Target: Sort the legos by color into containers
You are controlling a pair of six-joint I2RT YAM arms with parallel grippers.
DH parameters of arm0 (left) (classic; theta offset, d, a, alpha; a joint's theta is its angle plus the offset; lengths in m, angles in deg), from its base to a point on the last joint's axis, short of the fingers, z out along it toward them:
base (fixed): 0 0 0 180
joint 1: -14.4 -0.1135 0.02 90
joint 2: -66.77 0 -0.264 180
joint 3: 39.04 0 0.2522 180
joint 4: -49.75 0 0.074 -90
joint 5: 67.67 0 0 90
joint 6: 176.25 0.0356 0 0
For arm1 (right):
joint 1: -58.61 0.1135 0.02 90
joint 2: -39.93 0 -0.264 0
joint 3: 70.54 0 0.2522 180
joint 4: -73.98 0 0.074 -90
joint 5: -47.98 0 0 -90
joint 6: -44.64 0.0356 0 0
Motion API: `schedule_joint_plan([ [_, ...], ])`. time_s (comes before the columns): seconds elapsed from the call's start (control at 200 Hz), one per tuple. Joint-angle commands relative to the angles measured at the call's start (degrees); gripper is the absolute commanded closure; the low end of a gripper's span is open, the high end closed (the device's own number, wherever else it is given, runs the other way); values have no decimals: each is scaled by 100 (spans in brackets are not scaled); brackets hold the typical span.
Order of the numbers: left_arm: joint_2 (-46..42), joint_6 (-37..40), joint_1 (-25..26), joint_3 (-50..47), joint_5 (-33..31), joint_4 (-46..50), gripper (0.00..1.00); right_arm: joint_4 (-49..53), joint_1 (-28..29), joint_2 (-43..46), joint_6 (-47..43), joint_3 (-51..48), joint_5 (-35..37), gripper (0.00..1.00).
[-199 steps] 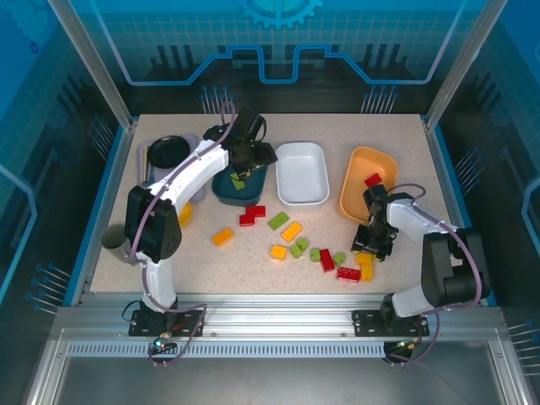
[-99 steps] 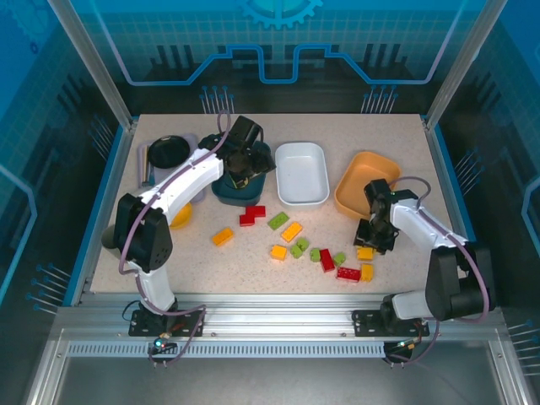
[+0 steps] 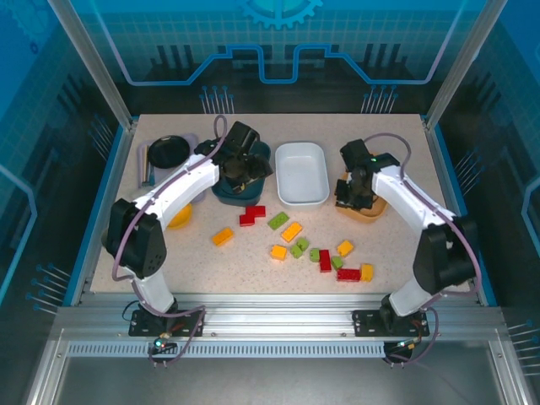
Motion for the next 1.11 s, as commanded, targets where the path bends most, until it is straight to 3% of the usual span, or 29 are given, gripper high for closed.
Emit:
schedule_joint_plan([
  [0.0, -271, 1, 46, -101, 21, 39, 26, 140, 109, -251, -56, 415, -28, 80],
  [0.285, -690, 595, 147, -684, 645, -366, 23, 304, 8, 921, 83, -1329, -345, 45],
  [0.49, -1213, 1313, 318, -1424, 1214, -899, 18, 85, -5, 1144, 804, -2017, -641, 29],
  [0.83, -1542, 1542, 321, -1764, 1597, -806, 16, -955, 235, 1381, 3062, -2962, -473, 26],
  [1.1, -1925, 1693, 318, -1943, 1726, -831, 16, -1508, 452, 1154, 3677, -3164, -259, 31],
])
